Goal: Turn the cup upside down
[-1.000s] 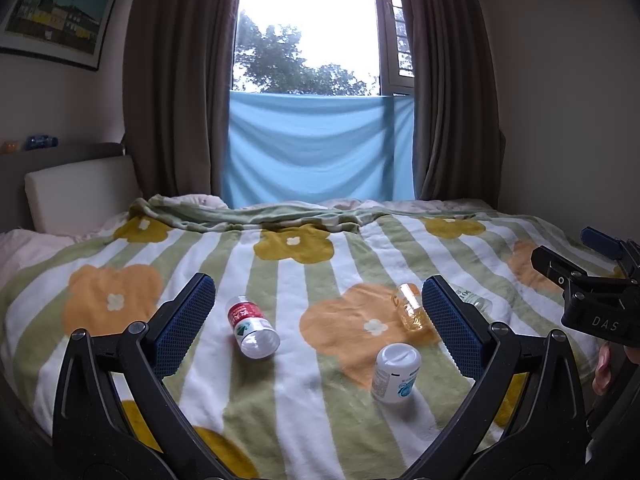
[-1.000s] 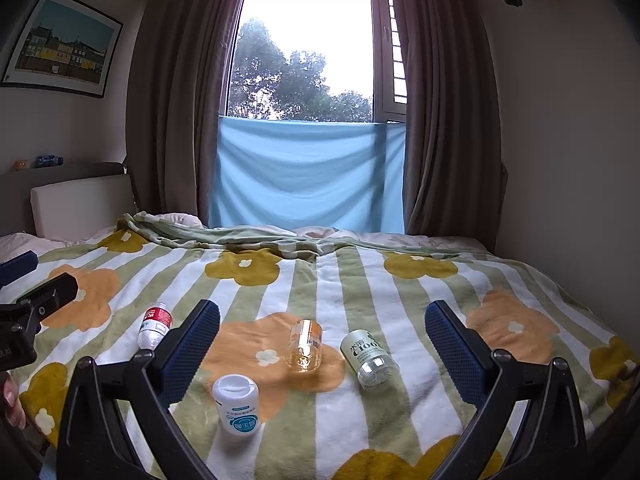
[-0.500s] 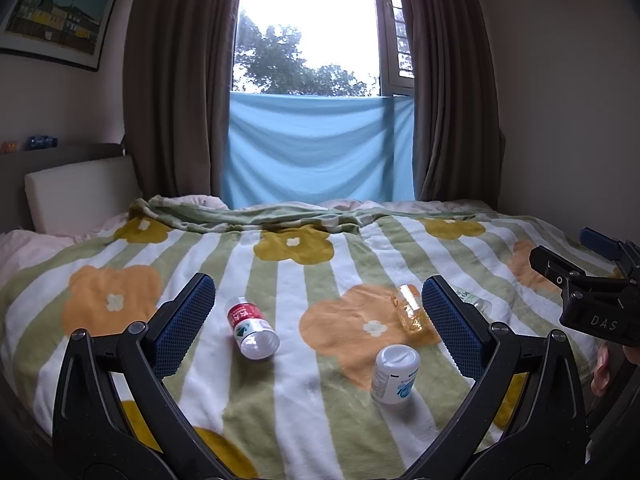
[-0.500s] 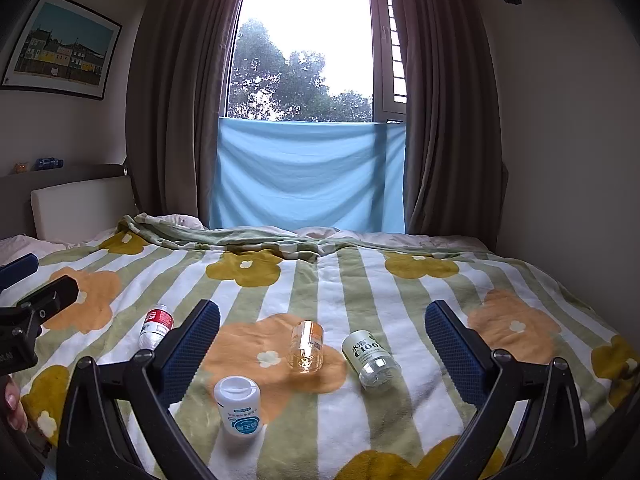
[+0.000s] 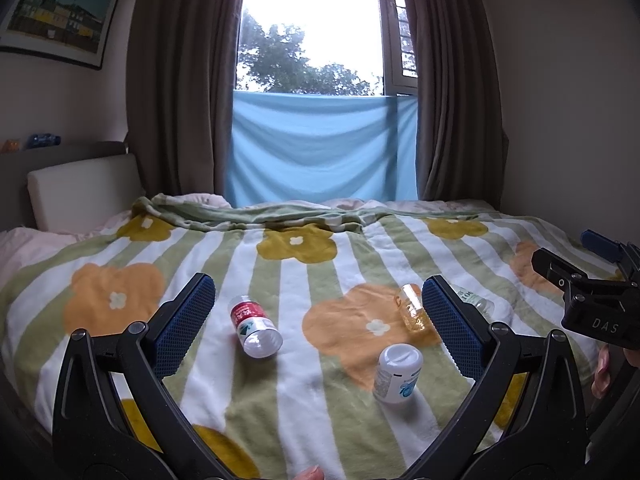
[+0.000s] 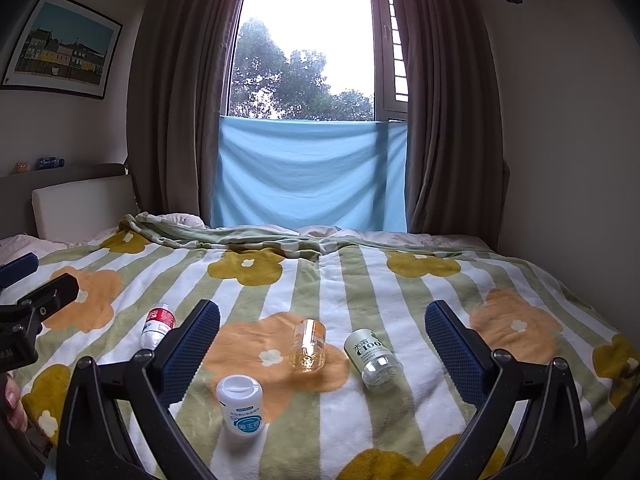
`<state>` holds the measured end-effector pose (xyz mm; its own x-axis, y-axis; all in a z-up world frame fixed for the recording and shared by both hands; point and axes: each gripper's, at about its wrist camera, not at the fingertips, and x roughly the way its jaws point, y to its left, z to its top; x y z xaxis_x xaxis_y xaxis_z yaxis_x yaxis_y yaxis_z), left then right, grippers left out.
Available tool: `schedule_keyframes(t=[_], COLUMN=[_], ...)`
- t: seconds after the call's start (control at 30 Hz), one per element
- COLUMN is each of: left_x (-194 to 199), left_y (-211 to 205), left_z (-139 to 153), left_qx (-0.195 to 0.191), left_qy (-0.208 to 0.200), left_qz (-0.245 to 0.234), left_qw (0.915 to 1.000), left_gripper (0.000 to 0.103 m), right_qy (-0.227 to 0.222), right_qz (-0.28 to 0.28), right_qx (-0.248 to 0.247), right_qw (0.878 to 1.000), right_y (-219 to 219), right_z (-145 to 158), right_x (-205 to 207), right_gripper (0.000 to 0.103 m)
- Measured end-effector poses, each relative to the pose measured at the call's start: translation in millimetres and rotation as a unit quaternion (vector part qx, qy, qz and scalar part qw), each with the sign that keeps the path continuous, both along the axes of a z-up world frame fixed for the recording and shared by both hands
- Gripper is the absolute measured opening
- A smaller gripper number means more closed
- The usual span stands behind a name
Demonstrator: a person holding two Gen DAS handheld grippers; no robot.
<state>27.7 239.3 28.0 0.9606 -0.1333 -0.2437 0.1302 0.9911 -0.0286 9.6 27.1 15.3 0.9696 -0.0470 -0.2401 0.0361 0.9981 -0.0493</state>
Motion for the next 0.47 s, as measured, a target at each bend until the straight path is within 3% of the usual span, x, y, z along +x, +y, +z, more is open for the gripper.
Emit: schedule_keyframes(t=[0.47], left_x=[-4.3], left_y=[0.5], left_z=[0.0], left_qx=[0.001], left_qy=[-0.012], left_qz=[0.017], left_qw=[0.9998], left_gripper=[0.103], right_qy=[0.000], right_qz=[-0.001], right_qx=[0.001], right_qw=[1.000], right_y=[0.9], right_z=[0.5], right_x=[0.4], right_gripper=[0.103])
